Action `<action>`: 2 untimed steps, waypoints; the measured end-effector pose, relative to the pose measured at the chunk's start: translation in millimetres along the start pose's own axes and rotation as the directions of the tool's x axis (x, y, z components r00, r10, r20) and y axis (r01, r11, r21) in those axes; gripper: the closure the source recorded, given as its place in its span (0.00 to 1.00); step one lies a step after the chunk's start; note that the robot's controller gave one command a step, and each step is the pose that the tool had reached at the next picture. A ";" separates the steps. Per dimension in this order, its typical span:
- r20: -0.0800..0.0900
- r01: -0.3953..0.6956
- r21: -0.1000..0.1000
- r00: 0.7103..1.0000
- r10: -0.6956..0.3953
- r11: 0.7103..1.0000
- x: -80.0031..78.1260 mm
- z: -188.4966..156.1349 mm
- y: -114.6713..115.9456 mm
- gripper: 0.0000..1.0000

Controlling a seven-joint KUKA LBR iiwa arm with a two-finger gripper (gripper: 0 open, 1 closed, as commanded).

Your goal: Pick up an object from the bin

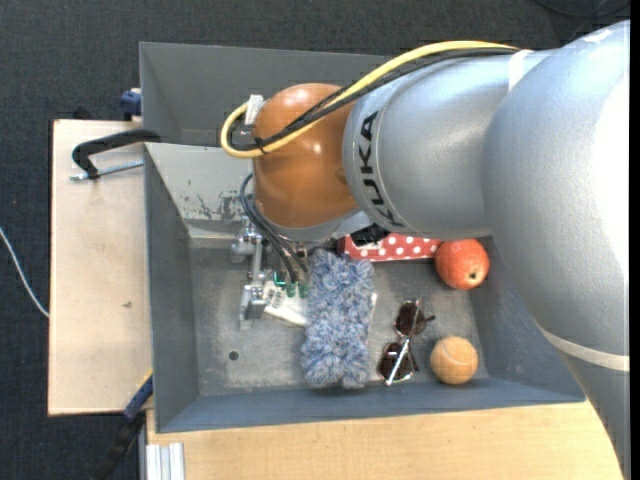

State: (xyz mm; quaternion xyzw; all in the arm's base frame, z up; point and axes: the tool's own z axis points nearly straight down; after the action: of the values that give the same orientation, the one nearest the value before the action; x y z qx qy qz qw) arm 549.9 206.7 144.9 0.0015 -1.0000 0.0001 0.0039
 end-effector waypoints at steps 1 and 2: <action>0.008 -0.002 -0.002 1.000 0.002 1.000 -2.2 -4.9 -0.8 0.00; 0.015 0.033 -0.004 0.999 -0.033 0.999 -37.8 13.3 -32.0 0.00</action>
Offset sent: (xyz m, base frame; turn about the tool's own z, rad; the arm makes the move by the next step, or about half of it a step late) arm 0.0516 -0.0499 -0.0245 -0.0406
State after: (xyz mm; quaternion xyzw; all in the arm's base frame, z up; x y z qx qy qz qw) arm 587.7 174.8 131.3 0.0178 -0.9998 -0.0022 -0.0036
